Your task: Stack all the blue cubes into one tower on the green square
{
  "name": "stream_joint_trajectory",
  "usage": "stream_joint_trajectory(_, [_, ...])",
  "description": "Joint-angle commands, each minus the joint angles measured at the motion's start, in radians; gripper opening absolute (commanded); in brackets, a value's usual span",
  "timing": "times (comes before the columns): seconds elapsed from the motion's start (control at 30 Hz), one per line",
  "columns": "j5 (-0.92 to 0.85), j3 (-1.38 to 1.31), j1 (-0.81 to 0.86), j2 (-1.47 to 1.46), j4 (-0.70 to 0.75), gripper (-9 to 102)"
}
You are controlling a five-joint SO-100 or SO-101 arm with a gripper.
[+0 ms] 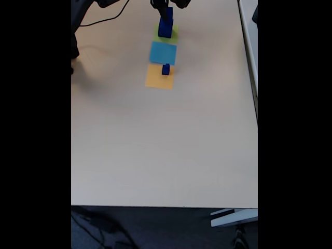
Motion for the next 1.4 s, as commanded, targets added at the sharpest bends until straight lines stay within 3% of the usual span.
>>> stream_joint_trajectory(0.0, [-0.006,-0.041,-0.002,0.028,-0.012,0])
stream_joint_trajectory(1.37, [-0.035,0.025,0.029,0.067,0.012,3])
